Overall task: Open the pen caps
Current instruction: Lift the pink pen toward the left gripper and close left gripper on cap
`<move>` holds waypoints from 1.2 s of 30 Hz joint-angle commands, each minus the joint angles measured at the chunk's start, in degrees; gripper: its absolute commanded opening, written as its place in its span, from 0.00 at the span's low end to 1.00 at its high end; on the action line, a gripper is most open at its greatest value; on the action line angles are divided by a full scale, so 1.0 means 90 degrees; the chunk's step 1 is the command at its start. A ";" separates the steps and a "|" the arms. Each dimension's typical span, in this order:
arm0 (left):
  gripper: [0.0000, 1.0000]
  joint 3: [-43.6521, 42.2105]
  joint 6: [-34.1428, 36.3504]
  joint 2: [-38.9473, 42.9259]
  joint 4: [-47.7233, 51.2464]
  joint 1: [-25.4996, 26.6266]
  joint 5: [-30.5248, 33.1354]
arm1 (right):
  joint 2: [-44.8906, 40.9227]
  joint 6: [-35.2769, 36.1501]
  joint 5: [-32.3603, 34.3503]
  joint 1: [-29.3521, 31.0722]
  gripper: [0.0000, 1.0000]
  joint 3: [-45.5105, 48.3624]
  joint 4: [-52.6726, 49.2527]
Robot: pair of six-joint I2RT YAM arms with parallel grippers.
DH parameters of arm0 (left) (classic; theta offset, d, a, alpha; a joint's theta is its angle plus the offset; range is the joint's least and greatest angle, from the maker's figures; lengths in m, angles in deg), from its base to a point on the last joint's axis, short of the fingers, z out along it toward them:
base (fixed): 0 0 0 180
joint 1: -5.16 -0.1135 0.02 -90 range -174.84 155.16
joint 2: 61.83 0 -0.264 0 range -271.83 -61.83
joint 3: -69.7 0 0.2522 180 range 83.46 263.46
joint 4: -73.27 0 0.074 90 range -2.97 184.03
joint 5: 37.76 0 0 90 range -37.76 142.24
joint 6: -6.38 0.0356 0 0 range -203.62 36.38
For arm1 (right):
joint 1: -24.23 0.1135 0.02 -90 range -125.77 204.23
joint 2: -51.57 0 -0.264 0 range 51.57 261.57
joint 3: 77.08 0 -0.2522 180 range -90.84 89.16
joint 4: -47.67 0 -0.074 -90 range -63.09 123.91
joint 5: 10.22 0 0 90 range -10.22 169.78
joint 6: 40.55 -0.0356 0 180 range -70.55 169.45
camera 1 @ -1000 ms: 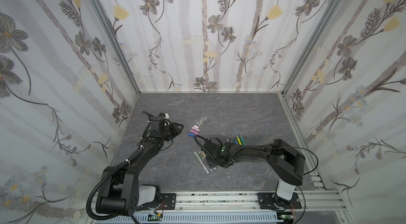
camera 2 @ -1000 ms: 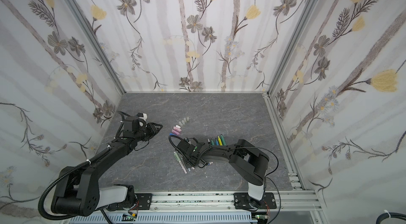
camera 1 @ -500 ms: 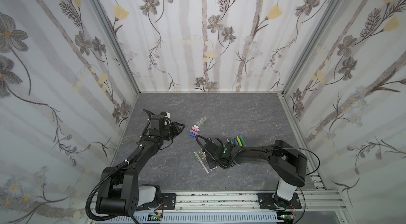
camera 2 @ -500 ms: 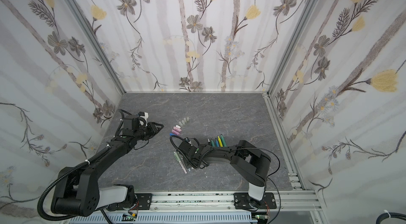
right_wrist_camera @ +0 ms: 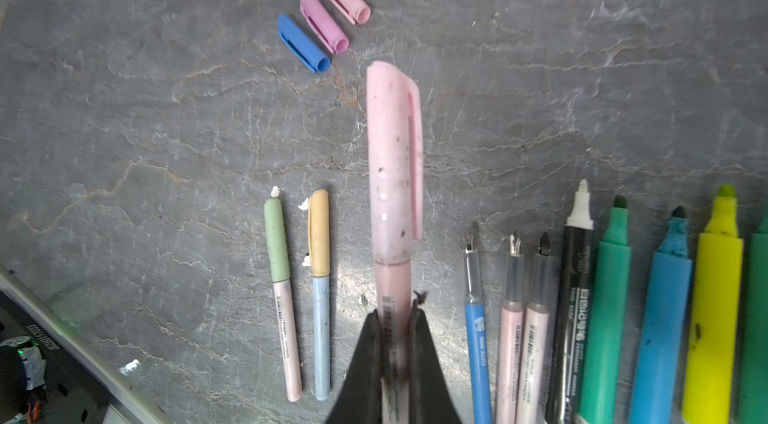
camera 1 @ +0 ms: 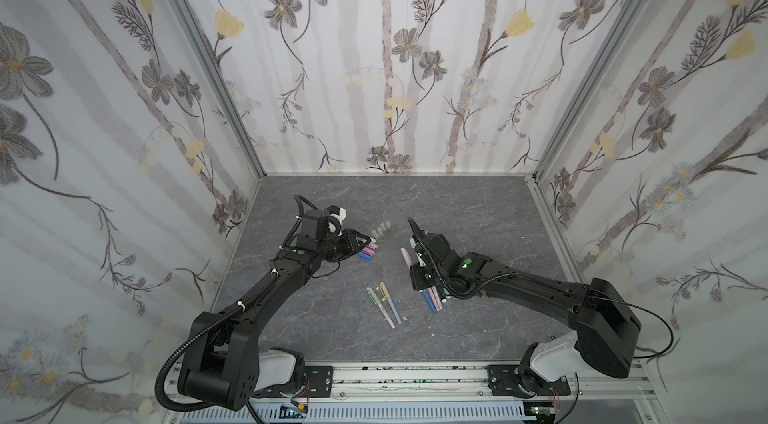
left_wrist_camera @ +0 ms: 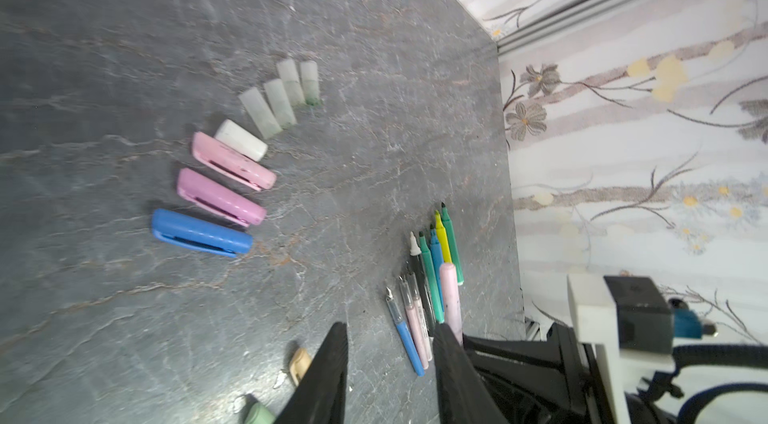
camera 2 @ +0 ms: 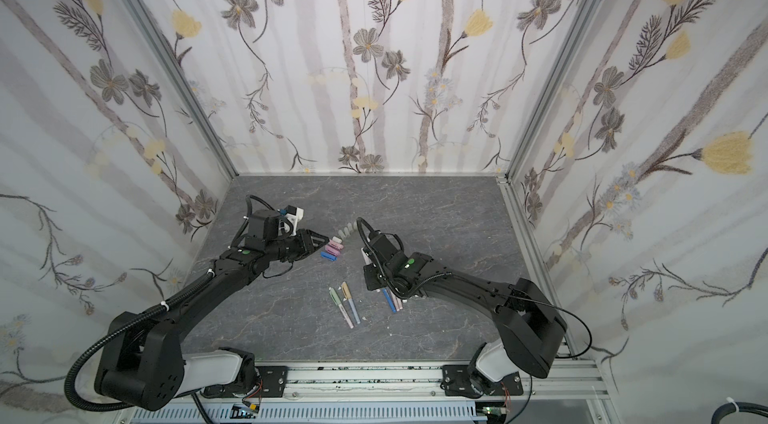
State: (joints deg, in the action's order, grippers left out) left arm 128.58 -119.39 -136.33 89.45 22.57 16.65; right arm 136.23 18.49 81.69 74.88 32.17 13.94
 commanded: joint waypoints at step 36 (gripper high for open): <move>0.23 0.0787 -0.0801 -0.1671 -0.1281 0.1474 0.0066 | 0.0134 0.0149 -0.0726 -0.0276 0.00 -0.0509 0.0224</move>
State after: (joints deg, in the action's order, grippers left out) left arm 135.10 -127.30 -150.99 79.87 35.86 16.89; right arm 137.17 19.91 75.57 72.37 27.93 14.42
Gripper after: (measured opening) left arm 0.239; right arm 0.079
